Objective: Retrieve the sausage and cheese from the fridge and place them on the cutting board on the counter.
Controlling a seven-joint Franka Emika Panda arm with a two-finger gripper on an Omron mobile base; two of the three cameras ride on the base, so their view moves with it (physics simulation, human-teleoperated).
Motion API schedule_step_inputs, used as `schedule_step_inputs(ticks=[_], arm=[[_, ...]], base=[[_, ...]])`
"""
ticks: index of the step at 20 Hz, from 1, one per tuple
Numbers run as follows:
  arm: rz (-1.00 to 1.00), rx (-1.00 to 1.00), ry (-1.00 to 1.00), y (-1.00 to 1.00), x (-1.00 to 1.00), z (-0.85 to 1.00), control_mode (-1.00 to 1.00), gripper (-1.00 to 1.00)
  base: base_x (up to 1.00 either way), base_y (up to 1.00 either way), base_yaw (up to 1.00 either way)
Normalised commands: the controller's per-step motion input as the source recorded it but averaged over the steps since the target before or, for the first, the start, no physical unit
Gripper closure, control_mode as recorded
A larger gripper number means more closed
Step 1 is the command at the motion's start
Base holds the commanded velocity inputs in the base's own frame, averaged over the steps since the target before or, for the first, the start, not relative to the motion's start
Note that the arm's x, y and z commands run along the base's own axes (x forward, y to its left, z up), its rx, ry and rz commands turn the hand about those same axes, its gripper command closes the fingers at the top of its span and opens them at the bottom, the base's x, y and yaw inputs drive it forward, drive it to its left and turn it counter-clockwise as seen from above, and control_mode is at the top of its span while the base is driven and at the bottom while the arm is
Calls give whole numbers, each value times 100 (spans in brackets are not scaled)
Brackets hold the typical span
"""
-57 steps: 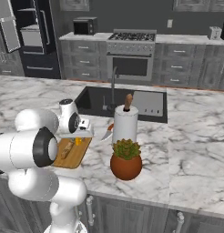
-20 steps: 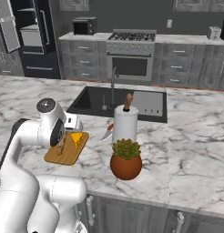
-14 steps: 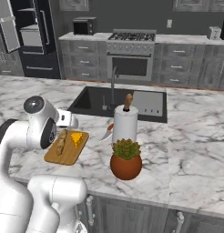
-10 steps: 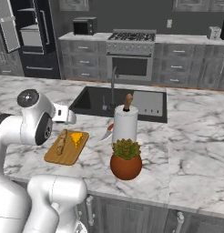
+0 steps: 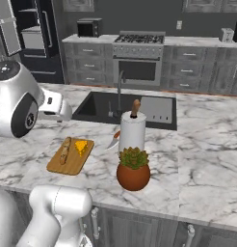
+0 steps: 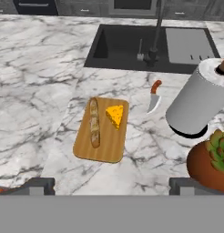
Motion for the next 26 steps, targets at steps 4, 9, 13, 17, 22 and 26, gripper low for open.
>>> schedule_step_inputs(ticks=[4, 9, 13, 17, 22, 26], arm=[[-5, 0, 0, -16, -100, 56, -100, -100], [-9, 0, 0, -31, -91, 29, -100, -100], [0, 0, 0, -27, -41, 1, -100, -100], [0, 0, 0, -2, -2, 0, -100, -100], [0, 0, 1, 0, 0, 0, -100, -100], [0, 0, -1, 14, -6, -10, 100, -100]], base=[[0, 0, 0], [0, 0, 0], [0, 0, 0], [0, 0, 0], [0, 0, 0], [-9, 13, 0]])
